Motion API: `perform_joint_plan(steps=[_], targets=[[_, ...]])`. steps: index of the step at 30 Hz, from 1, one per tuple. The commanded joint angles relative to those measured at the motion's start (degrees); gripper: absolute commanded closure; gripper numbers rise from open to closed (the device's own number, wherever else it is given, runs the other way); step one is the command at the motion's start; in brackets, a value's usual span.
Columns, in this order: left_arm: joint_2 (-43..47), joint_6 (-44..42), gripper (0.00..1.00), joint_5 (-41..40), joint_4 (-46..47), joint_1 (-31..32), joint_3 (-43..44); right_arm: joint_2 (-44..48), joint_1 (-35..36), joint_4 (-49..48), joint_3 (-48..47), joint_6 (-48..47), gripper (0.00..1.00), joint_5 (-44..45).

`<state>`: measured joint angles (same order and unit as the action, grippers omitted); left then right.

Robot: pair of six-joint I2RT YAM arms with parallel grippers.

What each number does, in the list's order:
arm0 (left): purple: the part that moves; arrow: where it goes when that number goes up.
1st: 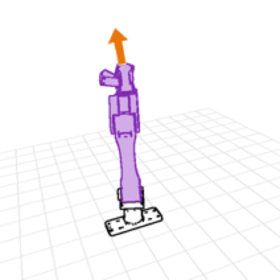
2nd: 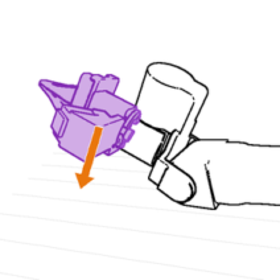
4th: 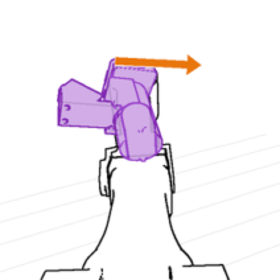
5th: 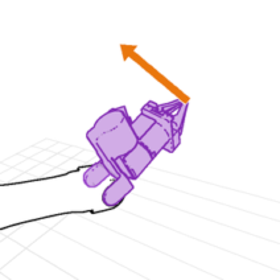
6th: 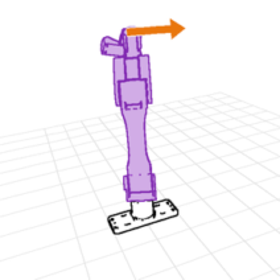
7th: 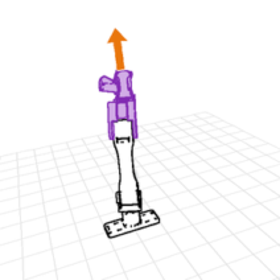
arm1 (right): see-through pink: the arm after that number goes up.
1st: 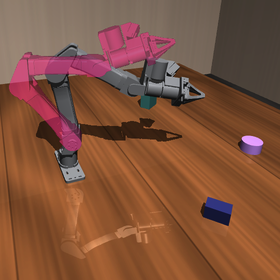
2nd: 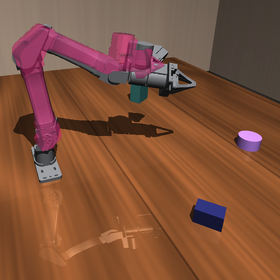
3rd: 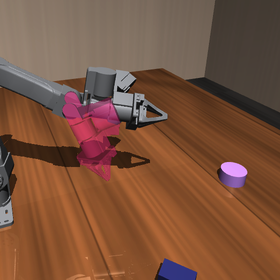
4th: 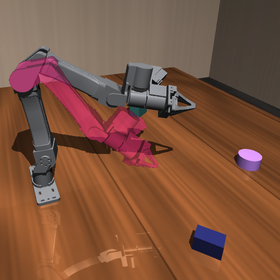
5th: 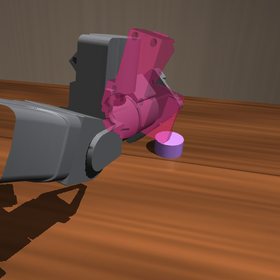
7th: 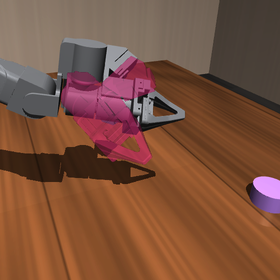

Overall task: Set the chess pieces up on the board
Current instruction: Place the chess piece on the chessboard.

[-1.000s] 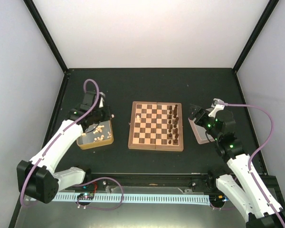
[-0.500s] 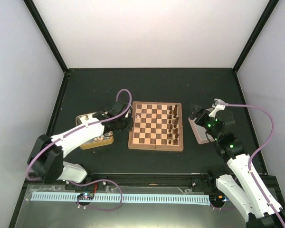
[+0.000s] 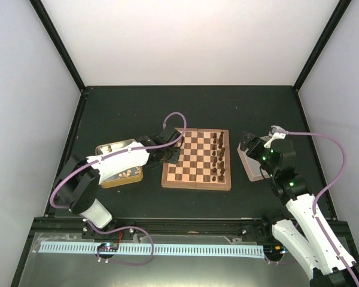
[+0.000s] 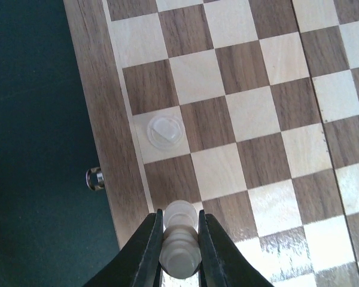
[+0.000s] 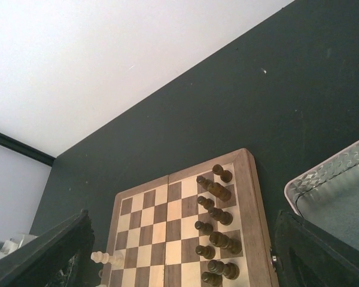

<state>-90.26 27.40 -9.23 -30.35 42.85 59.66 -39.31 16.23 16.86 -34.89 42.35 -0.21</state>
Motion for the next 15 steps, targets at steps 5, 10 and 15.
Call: perform_joint_plan(steps=[5,10,15], targets=[[-4.17,-2.51,0.88,-2.54,1.33,0.7,3.31,0.35,-0.32,0.6,-0.87,-0.47,0.16,1.18],[-5.47,-3.0,0.86,-2.72,1.3,0.74,3.8,0.76,-0.32,0.8,-0.75,-0.34,0.16,1.22],[-6.48,-3.2,0.86,-2.83,1.0,0.83,4.44,0.83,-0.32,0.9,-0.7,-0.34,0.16,1.24]])
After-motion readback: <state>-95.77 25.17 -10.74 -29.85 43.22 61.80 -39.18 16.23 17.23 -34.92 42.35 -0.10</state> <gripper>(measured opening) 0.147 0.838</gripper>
